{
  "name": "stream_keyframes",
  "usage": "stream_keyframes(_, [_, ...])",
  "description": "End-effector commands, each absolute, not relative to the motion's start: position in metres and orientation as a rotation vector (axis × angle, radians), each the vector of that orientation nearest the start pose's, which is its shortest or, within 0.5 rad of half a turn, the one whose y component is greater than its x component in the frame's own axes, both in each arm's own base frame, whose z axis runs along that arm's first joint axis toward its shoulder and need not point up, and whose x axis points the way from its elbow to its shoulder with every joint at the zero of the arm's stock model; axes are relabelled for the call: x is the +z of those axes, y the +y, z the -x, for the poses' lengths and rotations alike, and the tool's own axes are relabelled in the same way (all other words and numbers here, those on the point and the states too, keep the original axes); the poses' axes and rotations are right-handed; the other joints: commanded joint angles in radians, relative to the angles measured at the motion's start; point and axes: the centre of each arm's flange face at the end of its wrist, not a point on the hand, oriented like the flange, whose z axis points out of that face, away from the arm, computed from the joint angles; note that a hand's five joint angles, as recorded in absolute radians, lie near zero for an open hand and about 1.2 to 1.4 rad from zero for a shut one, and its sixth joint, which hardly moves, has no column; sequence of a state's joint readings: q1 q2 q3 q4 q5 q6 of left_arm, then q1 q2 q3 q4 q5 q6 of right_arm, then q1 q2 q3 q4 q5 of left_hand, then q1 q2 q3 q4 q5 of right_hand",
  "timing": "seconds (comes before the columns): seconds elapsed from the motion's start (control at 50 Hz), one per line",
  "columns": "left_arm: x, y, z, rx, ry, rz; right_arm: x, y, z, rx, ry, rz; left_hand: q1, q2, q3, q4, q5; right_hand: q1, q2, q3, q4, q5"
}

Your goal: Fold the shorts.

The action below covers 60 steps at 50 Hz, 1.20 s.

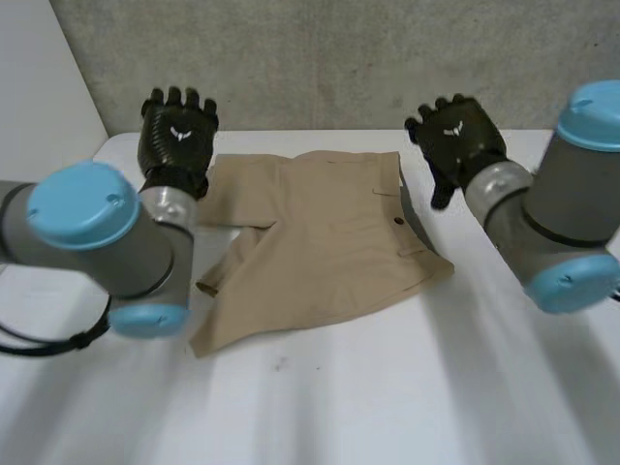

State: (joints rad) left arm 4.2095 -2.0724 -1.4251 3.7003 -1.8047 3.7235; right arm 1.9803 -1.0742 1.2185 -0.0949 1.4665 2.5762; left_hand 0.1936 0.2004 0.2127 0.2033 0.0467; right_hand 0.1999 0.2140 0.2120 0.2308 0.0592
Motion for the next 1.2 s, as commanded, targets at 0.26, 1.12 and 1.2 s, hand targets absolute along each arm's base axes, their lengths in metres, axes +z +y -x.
stream_keyframes(0.26, [0.194, -0.216, 0.252, -1.974, 2.495, -0.614, 0.177, -0.310, -0.259, -1.711, 2.131, 1.189, 0.014, 0.007, -0.005, 0.004, -0.014, 0.346, 0.332, 0.334, 0.315, 0.312])
stream_keyframes(1.12, [0.163, -0.200, 0.243, -1.792, 2.646, -0.591, 0.124, -0.357, -0.272, -1.778, 2.085, 1.226, 0.067, 0.060, 0.048, 0.057, 0.039, 1.196, 1.182, 1.184, 1.165, 1.163])
stream_keyframes(1.2, [0.160, -0.199, 0.242, -1.778, 2.651, -0.595, 0.137, -0.354, -0.271, -1.806, 2.072, 1.213, 0.178, 0.172, 0.159, 0.169, 0.151, 1.196, 1.182, 1.184, 1.165, 1.163])
